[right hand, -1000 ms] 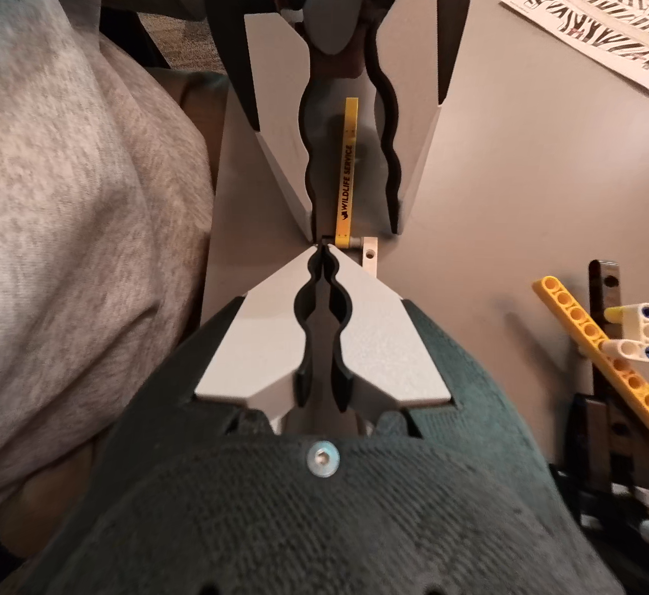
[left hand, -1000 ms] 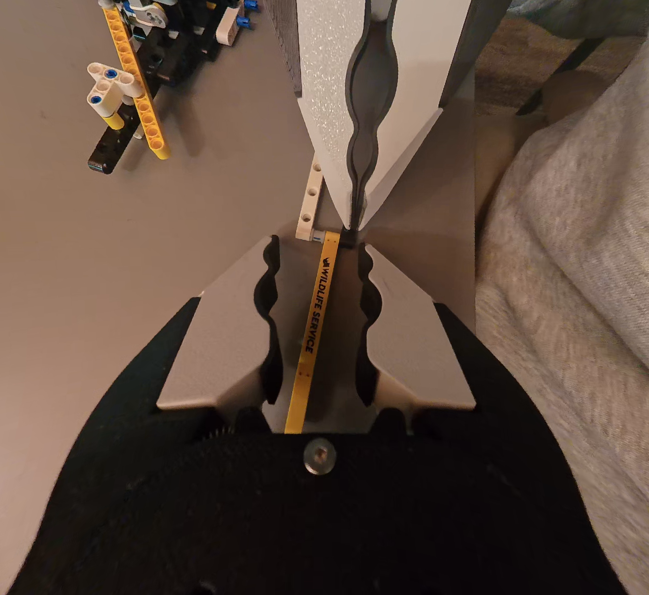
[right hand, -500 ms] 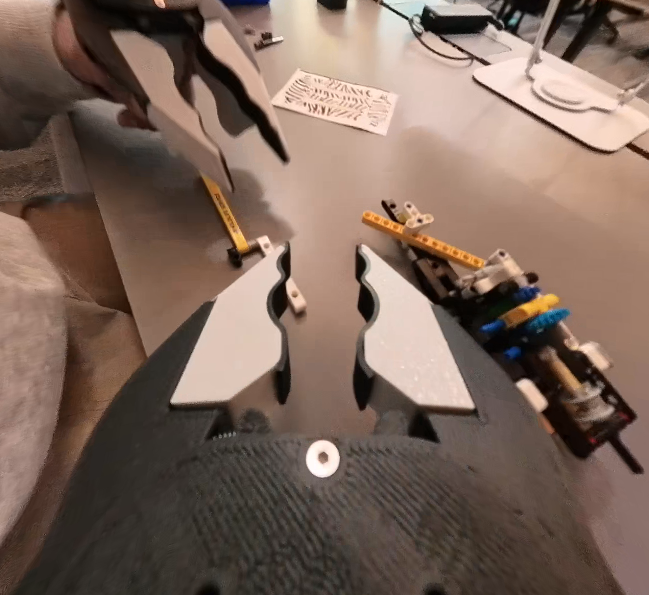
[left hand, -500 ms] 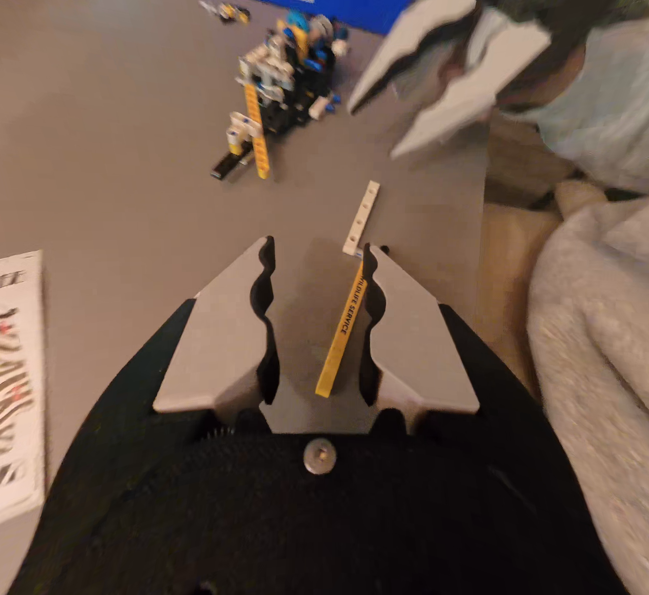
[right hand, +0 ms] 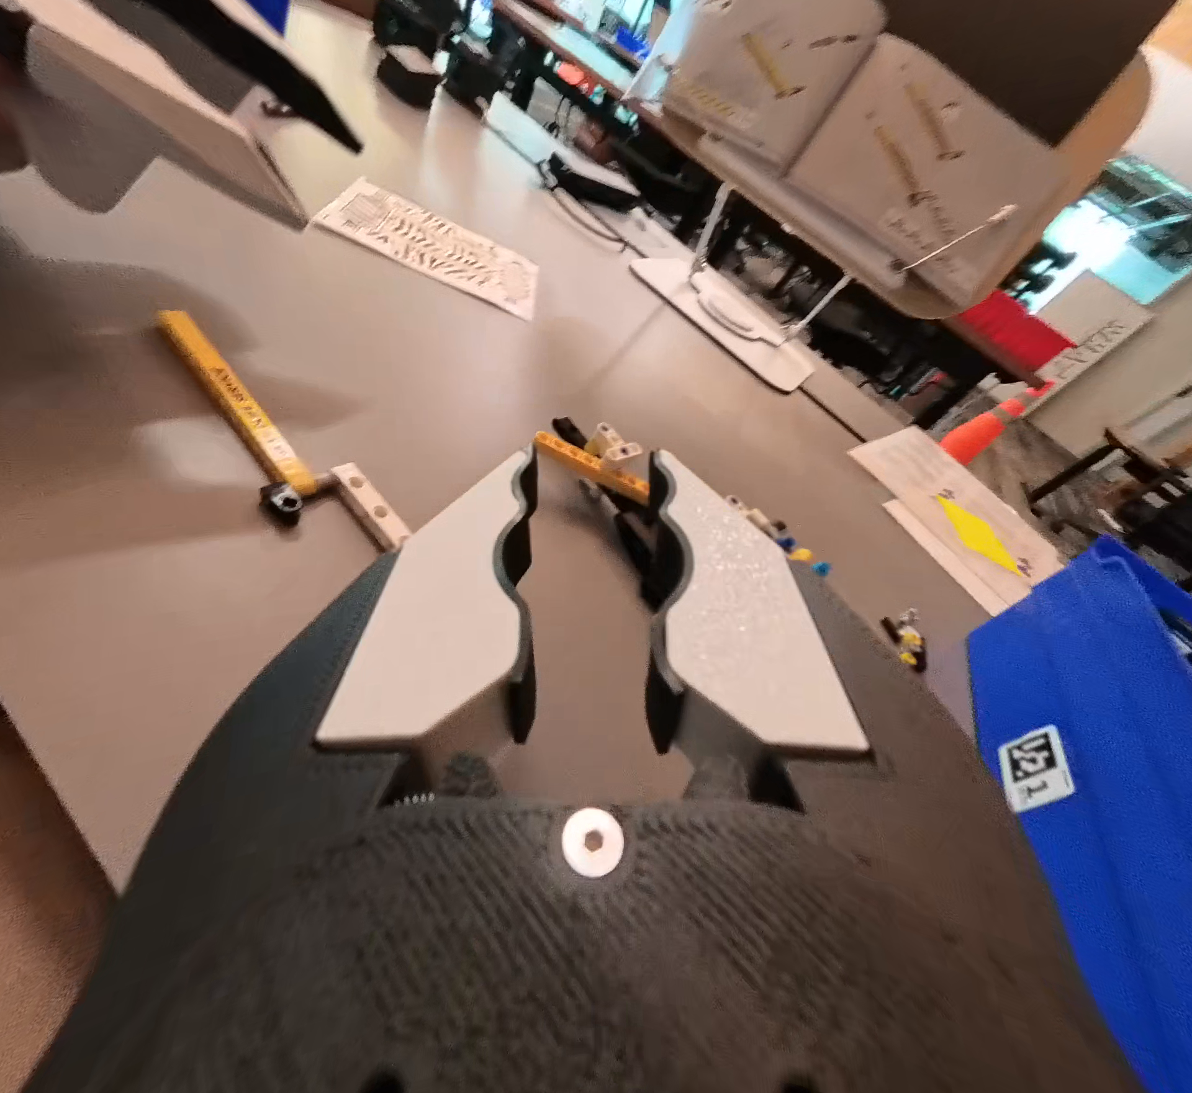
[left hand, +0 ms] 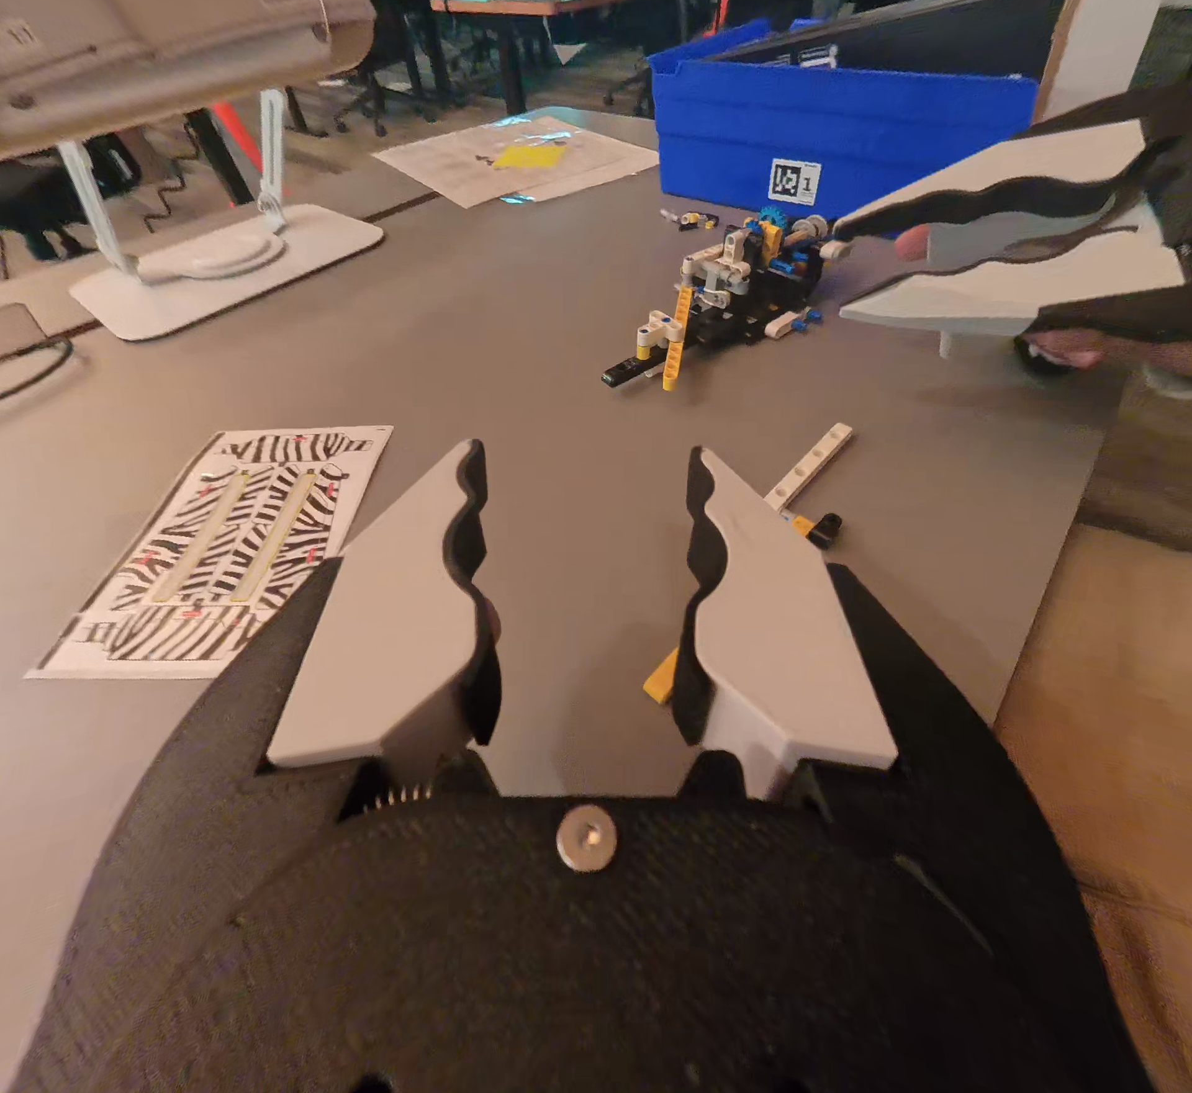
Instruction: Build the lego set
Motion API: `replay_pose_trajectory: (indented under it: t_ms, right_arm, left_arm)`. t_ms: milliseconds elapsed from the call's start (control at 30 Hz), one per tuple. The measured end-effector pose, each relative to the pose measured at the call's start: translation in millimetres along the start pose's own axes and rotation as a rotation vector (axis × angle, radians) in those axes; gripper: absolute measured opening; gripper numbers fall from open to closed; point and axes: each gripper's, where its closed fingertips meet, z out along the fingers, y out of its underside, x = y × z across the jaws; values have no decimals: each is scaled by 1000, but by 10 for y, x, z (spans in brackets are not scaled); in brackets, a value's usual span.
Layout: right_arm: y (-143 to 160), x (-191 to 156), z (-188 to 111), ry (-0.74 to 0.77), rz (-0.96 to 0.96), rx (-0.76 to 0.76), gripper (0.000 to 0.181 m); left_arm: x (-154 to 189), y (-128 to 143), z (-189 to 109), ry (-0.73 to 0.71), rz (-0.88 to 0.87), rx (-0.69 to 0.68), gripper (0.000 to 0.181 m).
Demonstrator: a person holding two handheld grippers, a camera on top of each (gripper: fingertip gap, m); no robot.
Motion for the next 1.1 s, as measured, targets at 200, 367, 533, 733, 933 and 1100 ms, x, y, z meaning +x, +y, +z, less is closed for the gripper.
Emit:
replay_pose_trajectory:
  t_ms: [200, 367, 533, 733, 933, 1100]
  right_arm:
    - [-23, 112, -23, 40, 52, 23, 40]
    - [-16, 186, -29, 54, 106, 23, 39]
    - [-28, 266, -60, 61, 175, 45, 38]
    - [-28, 412, -110, 78, 293, 78, 36]
    - [-22, 512, -147, 84, 378, 106, 36]
    - [-23, 510, -148, 86, 374, 106, 35]
  left_arm:
    - [-49, -22, -4, 0, -45, 18, 52]
    - [-14, 62, 74, -10, -1, -53, 53]
    - [9, 105, 110, 2, 10, -87, 55]
    - [-47, 140, 134, 14, -59, -111, 59]
    - [-79, 158, 146, 27, -107, -122, 60]
    - [-94, 164, 148, 29, -124, -125, 61]
